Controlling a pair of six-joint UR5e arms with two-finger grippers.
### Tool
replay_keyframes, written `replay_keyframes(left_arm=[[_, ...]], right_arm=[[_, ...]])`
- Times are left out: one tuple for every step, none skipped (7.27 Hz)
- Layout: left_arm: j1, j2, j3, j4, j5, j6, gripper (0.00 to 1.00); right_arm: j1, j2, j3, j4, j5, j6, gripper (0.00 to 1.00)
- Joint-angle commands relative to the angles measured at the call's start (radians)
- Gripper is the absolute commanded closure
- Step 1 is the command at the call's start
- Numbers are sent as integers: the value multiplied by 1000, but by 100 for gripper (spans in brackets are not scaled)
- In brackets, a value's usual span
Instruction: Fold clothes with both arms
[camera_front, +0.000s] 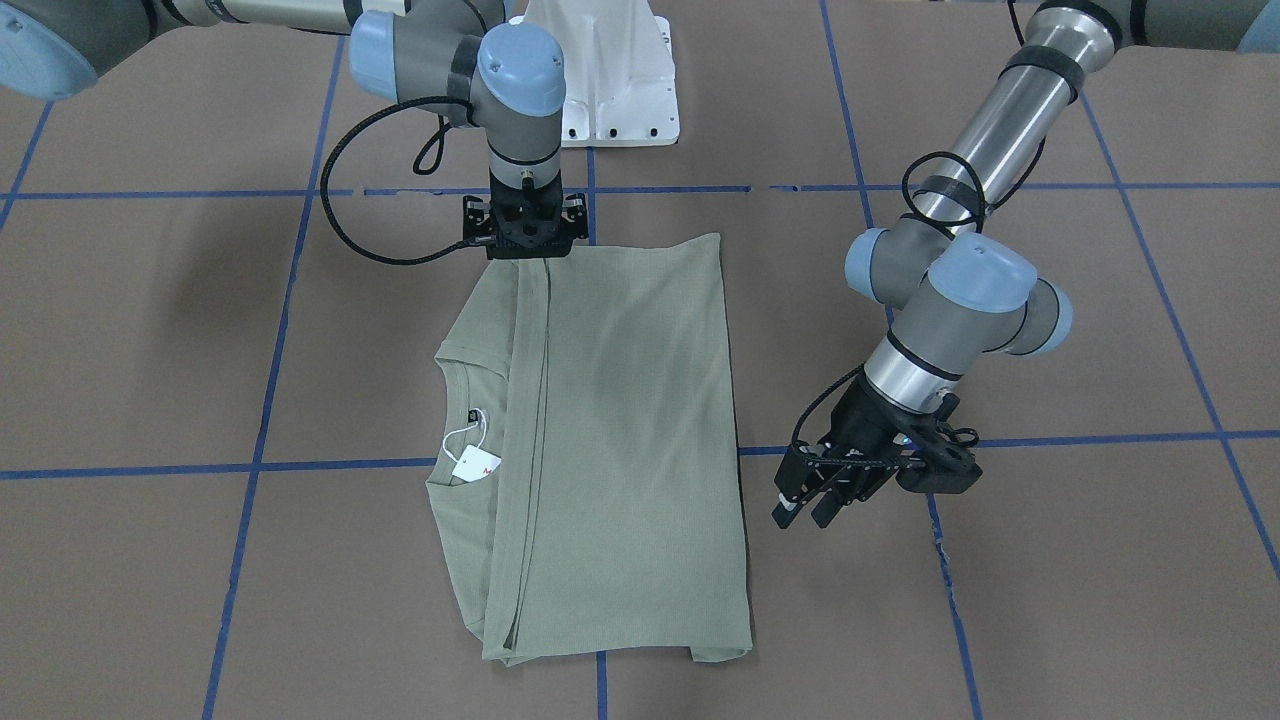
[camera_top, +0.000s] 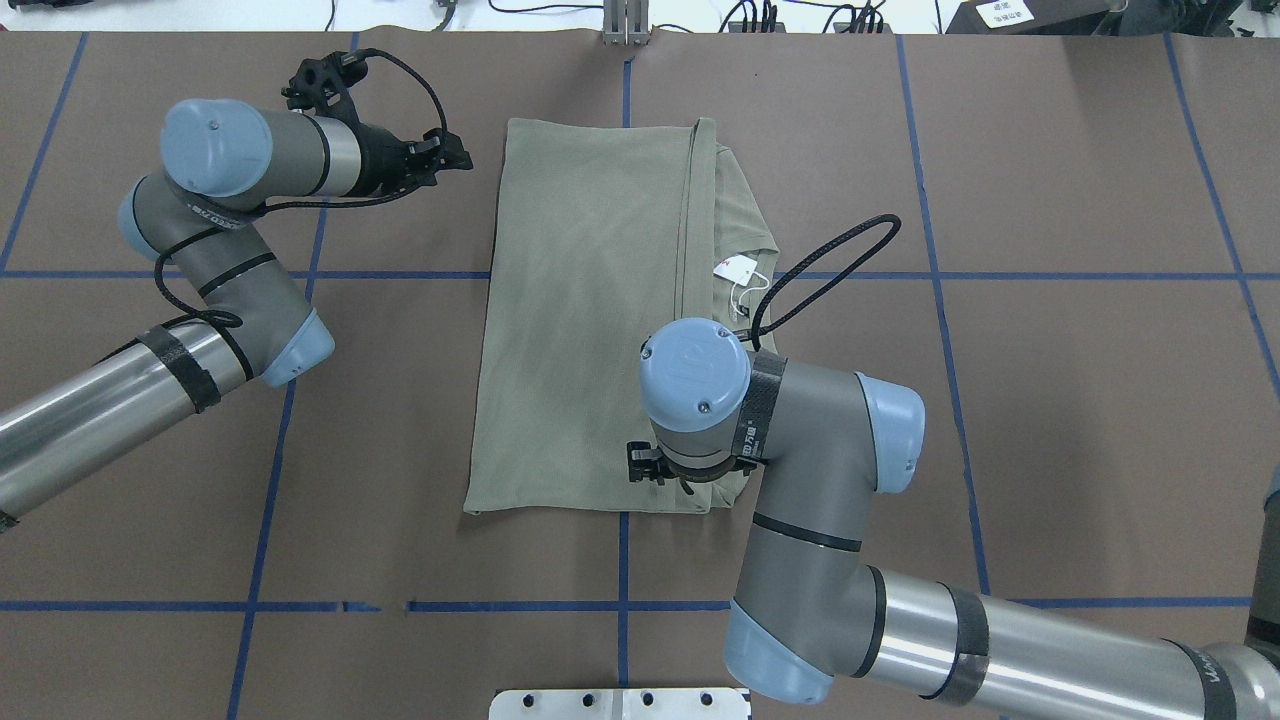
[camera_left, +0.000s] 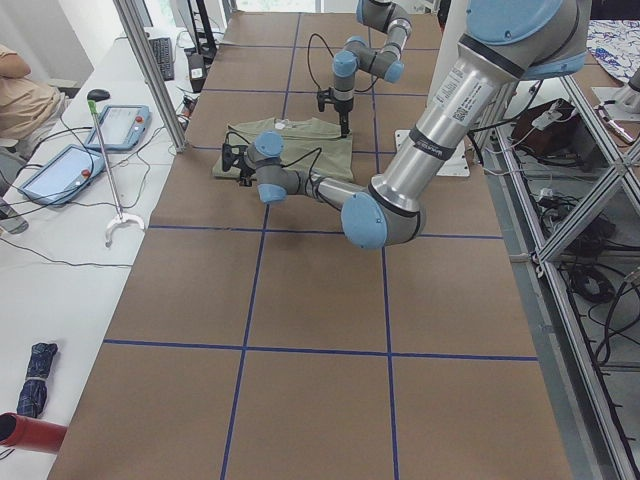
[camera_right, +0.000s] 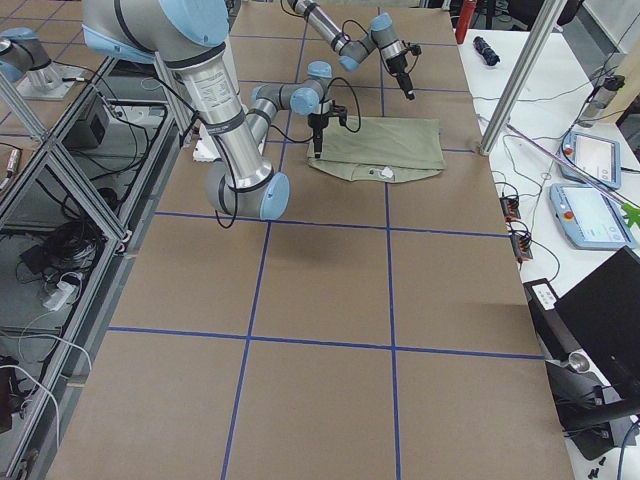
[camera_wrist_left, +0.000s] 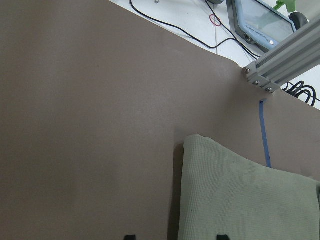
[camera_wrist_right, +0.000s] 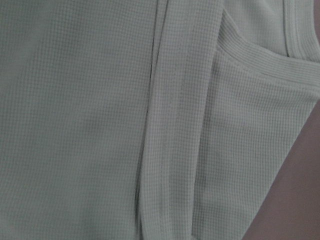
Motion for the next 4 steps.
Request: replay_keyframes(left_arm=[[1,1,1,0,0,0,37],[1,1,1,0,0,0,37],[1,-1,1,0,0,-2,37],[1,1,0,0,0,-2,37]], right_arm=[[-1,2,-12,-32,4,-1,0],[-2,4,-13,-52,4,-1,0],[-4,5,-16,-52,4,-1,0],[-4,8,-19,-51,11,-2,0]])
